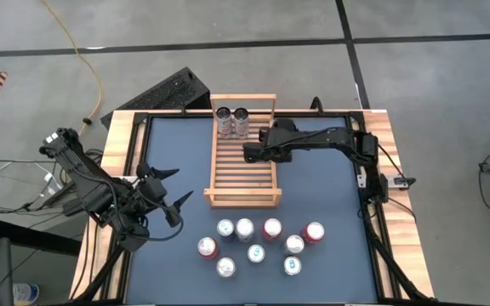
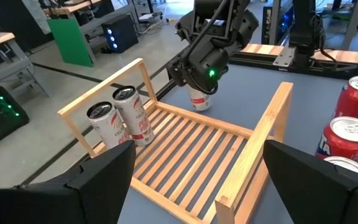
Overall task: Place canned beverage on shelf
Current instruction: Put the white soda can on the shelf aligned with the other white soda cans
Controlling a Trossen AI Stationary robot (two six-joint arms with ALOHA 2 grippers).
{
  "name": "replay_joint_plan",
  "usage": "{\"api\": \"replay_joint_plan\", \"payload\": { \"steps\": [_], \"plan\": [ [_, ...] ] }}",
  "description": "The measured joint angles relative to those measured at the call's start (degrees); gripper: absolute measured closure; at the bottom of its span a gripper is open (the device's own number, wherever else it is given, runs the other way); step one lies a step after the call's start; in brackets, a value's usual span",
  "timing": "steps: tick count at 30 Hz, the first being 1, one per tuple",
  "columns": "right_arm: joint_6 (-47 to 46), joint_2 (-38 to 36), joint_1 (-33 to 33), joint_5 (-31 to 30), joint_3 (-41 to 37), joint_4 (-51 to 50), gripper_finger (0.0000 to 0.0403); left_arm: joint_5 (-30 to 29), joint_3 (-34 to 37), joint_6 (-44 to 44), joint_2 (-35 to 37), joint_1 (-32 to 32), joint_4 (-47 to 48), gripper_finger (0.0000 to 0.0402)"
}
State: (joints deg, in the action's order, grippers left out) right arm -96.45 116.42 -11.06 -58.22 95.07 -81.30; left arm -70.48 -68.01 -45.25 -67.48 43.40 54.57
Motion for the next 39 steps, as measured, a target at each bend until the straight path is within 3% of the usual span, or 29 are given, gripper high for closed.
{"api": "replay_joint_plan", "payload": {
  "steps": [19,27,39],
  "plan": [
    [2.0,0.0,1.3,-0.4,0.0,-0.3,0.0162,0.7,0.0,1.3,0.0,0.0,0.0,0.0060],
    [3.8,0.0,1.0,2.0,0.0,0.3,0.0132,0.7,0.0,1.4,0.0,0.0,0.0,0.0060],
    [3.9,0.0,2.6,-0.5,0.1,0.2,0.0128,0.7,0.0,1.7,0.0,0.0,0.0,0.0060]
  ]
}}
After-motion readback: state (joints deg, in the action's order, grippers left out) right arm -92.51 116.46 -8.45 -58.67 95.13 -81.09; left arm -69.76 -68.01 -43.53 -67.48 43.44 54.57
